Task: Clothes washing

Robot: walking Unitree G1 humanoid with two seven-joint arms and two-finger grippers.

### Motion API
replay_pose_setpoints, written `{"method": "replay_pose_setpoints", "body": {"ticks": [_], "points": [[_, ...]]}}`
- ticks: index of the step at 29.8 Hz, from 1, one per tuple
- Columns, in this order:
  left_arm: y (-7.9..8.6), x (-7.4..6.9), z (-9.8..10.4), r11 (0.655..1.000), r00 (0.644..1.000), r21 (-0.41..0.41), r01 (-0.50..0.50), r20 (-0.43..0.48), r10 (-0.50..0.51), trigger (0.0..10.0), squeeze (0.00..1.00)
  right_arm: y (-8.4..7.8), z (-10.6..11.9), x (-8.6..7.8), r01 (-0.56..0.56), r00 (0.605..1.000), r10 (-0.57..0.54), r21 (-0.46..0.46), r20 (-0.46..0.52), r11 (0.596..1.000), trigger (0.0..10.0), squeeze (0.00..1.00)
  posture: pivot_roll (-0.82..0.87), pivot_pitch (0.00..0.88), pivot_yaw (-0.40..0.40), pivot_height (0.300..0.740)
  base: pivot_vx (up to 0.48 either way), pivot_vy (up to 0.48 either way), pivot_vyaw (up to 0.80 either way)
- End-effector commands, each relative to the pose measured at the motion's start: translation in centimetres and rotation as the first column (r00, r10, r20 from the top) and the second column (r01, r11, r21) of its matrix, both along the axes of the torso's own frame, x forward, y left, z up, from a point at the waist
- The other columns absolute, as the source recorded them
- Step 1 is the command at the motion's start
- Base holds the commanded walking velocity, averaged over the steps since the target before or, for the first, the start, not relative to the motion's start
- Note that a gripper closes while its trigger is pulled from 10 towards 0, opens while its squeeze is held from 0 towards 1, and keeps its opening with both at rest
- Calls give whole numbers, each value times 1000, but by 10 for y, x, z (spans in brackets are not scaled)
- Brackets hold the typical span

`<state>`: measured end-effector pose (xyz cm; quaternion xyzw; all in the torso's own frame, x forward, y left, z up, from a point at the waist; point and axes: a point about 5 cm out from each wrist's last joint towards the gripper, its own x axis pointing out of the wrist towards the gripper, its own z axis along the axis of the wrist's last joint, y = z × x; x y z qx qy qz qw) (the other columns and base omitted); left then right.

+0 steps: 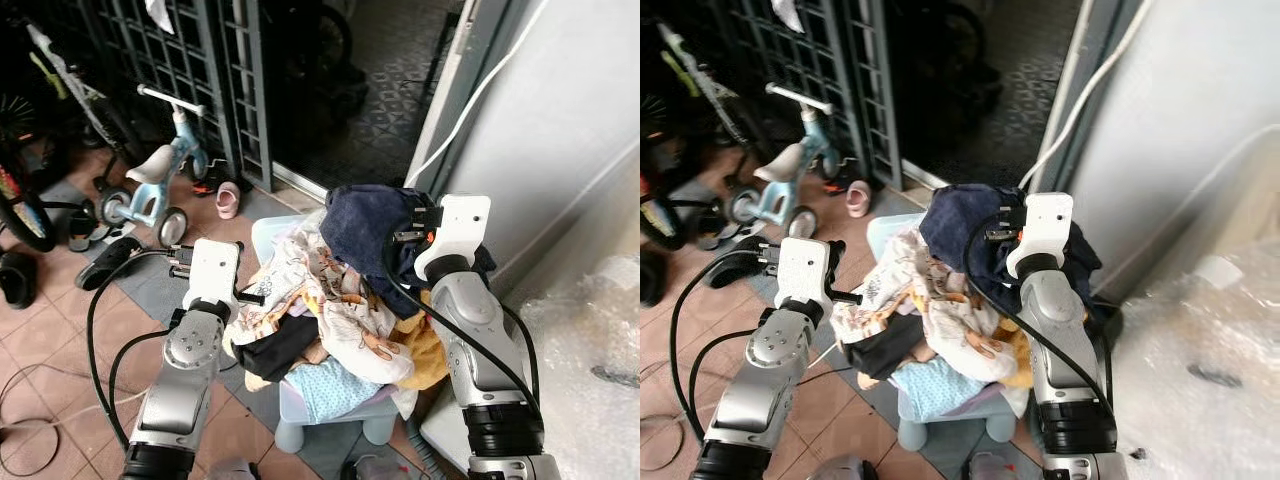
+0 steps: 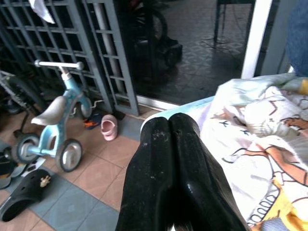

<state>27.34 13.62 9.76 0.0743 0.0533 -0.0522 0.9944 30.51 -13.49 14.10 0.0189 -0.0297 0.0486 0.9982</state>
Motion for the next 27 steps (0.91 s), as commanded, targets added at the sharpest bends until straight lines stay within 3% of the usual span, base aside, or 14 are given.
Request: {"method": "replay_pose_setpoints", "body": {"ticks": [1,6,27], "points": [[0,1,0,1000,1000,10,2,0,-2,10000,0,-1,3,2,10,1000,-10,-5,12,1000,10000,0,-32,0,-13,740,0,0,-750],[-1,1,0,1000,1000,8,5,2,-5,10000,0,-1,1,1,9,1000,-9,-13,18,1000,10000,0,-31,0,-11,740,-100,0,-83],[0,3,1,1000,1000,11,1,6,-1,10000,0,2,-1,4,0,1000,0,-14,15,1000,10000,0,-24,0,-17,740,-331,0,0]]}}
